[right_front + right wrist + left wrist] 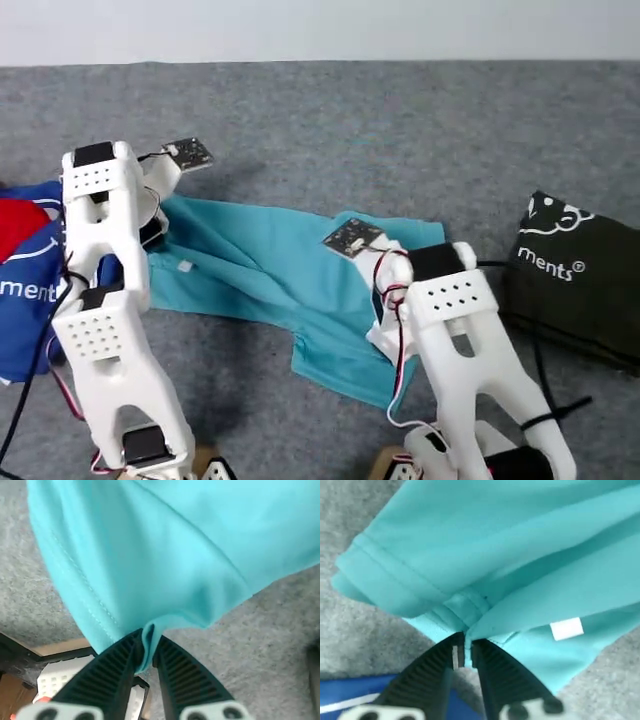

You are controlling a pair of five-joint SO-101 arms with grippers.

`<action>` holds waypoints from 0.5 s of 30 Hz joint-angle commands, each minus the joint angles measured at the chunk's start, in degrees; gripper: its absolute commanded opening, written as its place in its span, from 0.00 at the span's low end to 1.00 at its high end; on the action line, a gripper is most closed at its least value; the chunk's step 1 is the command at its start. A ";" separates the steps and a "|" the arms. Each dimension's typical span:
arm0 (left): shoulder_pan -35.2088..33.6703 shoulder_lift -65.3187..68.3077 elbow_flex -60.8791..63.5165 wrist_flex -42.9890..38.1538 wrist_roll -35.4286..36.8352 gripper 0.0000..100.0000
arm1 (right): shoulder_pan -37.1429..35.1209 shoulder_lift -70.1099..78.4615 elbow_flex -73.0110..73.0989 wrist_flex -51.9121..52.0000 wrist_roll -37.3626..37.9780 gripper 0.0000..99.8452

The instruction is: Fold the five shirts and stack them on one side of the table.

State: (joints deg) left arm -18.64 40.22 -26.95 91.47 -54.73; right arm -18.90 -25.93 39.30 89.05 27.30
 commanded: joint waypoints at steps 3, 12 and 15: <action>-2.37 -3.69 -5.23 -0.26 1.05 0.01 | -1.45 -1.36 2.29 -3.03 -2.37 0.01; -2.11 -4.13 -5.32 4.40 -1.58 0.08 | -1.54 -1.89 5.01 -2.51 -2.55 0.03; -1.93 -4.31 -6.46 5.80 -1.49 0.09 | -1.45 -1.98 2.29 1.01 -3.69 0.14</action>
State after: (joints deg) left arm -19.96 40.22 -30.64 95.25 -55.69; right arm -20.04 -25.93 44.92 87.38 25.27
